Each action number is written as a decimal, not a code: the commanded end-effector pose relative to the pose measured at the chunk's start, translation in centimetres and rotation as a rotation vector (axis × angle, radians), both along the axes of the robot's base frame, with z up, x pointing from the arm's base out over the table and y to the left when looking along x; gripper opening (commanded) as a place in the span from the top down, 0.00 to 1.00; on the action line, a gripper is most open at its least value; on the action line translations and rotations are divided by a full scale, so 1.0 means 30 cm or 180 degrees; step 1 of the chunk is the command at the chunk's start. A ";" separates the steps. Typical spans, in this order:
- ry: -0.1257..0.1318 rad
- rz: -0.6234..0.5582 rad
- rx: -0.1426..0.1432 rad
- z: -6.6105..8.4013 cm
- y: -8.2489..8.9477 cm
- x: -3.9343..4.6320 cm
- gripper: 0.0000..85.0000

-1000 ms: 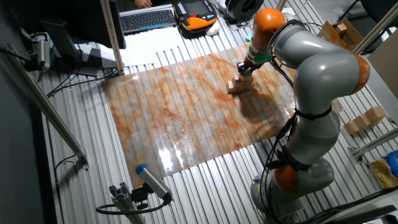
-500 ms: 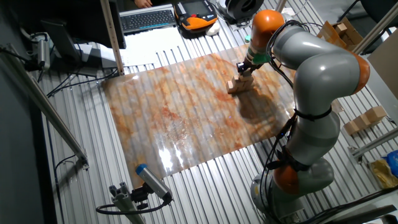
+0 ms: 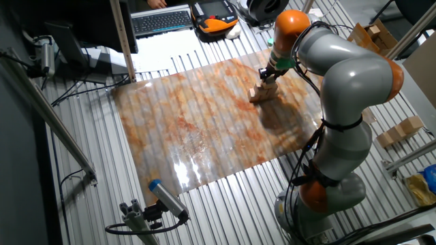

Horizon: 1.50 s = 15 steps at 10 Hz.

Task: Stack the blocks into a pyramid shape

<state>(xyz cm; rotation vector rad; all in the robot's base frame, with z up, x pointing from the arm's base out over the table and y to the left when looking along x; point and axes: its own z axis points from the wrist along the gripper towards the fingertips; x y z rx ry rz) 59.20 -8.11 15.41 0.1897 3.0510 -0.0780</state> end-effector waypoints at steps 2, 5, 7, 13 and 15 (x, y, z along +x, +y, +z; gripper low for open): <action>0.0013 -0.0029 0.0002 -0.002 0.000 0.000 0.40; 0.0013 -0.0063 0.0066 -0.010 -0.005 0.002 0.20; 0.0023 -0.0081 0.0146 -0.010 -0.005 0.002 0.20; -0.0009 -0.0117 0.0235 0.049 -0.012 -0.023 0.20; 0.0015 -0.0041 0.0228 0.079 -0.006 -0.025 0.40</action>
